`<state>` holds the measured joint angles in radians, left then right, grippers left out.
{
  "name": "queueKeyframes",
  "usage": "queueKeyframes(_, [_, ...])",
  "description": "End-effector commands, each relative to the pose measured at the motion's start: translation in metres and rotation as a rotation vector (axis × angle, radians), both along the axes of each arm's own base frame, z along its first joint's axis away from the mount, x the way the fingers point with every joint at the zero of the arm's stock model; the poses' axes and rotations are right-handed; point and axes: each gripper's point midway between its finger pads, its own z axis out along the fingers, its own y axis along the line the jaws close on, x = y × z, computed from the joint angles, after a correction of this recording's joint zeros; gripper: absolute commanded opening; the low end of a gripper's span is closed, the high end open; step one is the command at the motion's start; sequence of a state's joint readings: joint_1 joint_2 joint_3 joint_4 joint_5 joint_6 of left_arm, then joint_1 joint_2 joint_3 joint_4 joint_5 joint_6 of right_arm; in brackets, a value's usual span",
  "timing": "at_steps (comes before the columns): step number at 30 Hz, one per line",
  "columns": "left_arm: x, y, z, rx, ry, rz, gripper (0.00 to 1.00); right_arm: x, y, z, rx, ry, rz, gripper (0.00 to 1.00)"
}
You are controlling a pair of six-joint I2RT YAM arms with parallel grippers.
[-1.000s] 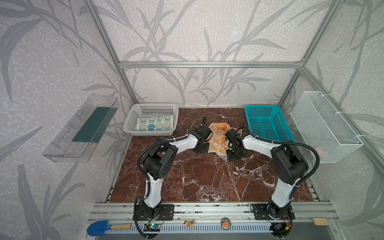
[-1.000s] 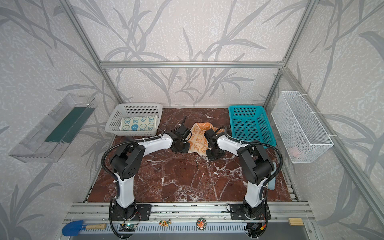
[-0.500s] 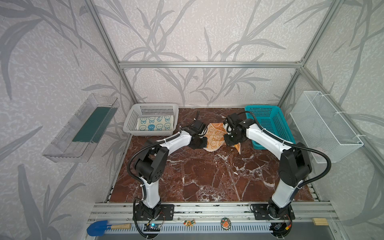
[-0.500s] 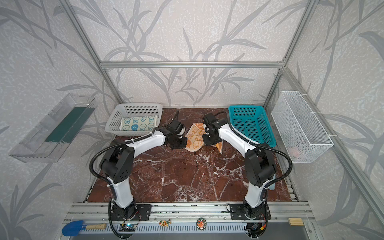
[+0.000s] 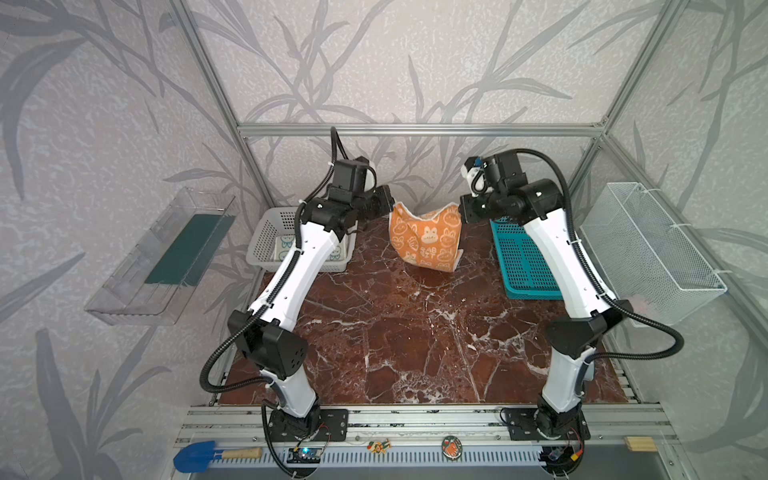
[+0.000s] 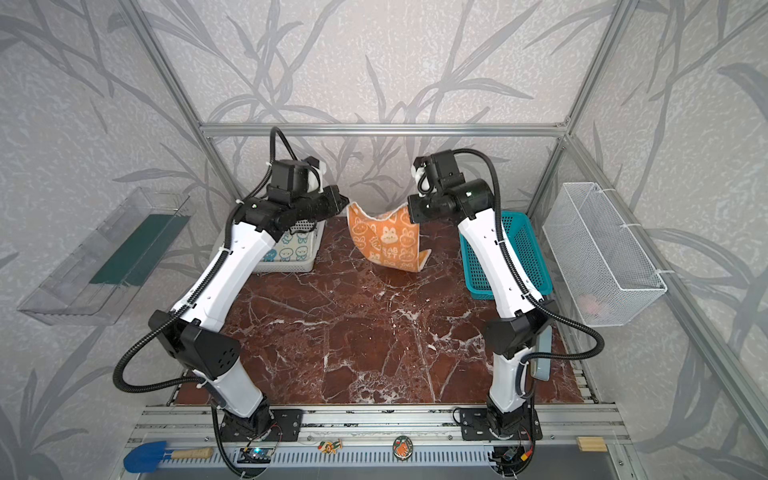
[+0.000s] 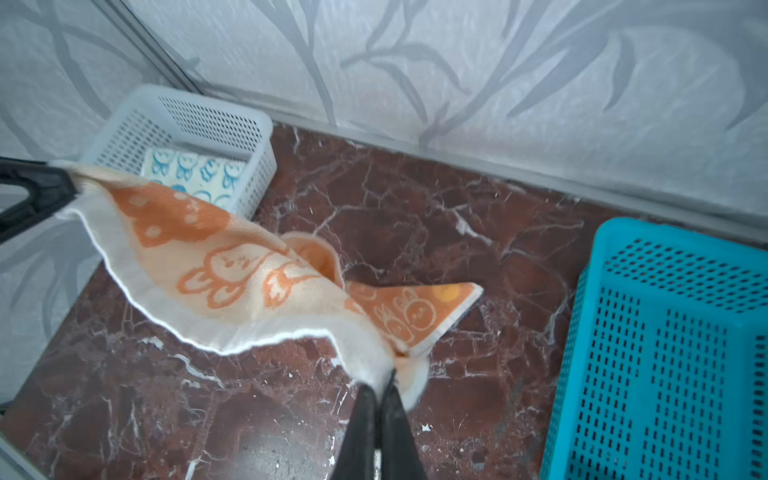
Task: Fold and stack the towels
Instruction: 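Lift the orange towel high off the table with both grippers, then lower the towel, laying it down and folding the held edge over it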
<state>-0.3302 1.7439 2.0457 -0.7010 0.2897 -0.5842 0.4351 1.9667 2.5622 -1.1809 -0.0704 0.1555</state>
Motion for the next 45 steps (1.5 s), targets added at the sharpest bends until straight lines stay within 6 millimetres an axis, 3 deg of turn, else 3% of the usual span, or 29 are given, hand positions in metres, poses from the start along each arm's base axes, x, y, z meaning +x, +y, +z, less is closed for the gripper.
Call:
queueKeyframes(1, [-0.010, 0.019, 0.024, 0.003, 0.012, 0.043, 0.00, -0.021, -0.010, 0.021, 0.002, 0.005, 0.017, 0.00])
queueKeyframes(3, [-0.012, 0.028, 0.042, 0.012, -0.022, 0.062, 0.00, -0.023, -0.011, 0.040, 0.059, -0.037, 0.020, 0.00])
queueKeyframes(7, [-0.019, 0.037, 0.070, 0.004, -0.075, 0.067, 0.00, -0.029, -0.008, 0.057, 0.131, -0.069, 0.047, 0.00])
queueKeyframes(12, [-0.039, 0.044, 0.092, 0.017, -0.132, 0.061, 0.00, -0.044, -0.014, 0.074, 0.142, -0.108, 0.055, 0.00])
queueKeyframes(17, [-0.066, 0.051, 0.109, 0.007, -0.184, 0.062, 0.00, -0.072, -0.018, 0.100, 0.161, -0.168, 0.102, 0.00])
queueKeyframes(21, [-0.100, 0.058, 0.120, -0.025, -0.225, 0.061, 0.00, -0.103, -0.022, 0.119, 0.157, -0.226, 0.145, 0.00])
queueKeyframes(28, [-0.193, 0.077, 0.148, -0.124, -0.362, 0.063, 0.00, -0.177, -0.034, 0.148, 0.208, -0.356, 0.248, 0.00])
queueKeyframes(31, [-0.222, 0.088, 0.158, -0.168, -0.384, 0.082, 0.00, -0.207, -0.039, 0.162, 0.254, -0.418, 0.294, 0.00])
queueKeyframes(33, [-0.233, 0.095, 0.161, -0.195, -0.388, 0.104, 0.00, -0.216, -0.044, 0.167, 0.269, -0.439, 0.293, 0.00])
queueKeyframes(35, [-0.232, 0.097, 0.158, -0.204, -0.367, 0.123, 0.00, -0.214, -0.047, 0.168, 0.268, -0.440, 0.270, 0.00])
queueKeyframes(38, [-0.217, 0.093, 0.146, -0.184, -0.329, 0.129, 0.00, -0.195, -0.046, 0.155, 0.240, -0.384, 0.218, 0.00])
queueKeyframes(41, [-0.187, 0.083, 0.119, -0.130, -0.262, 0.122, 0.00, -0.162, -0.043, 0.128, 0.181, -0.297, 0.149, 0.00])
queueKeyframes(45, [-0.132, 0.069, 0.064, -0.048, -0.139, 0.114, 0.00, -0.108, -0.040, 0.072, 0.083, -0.147, 0.067, 0.00])
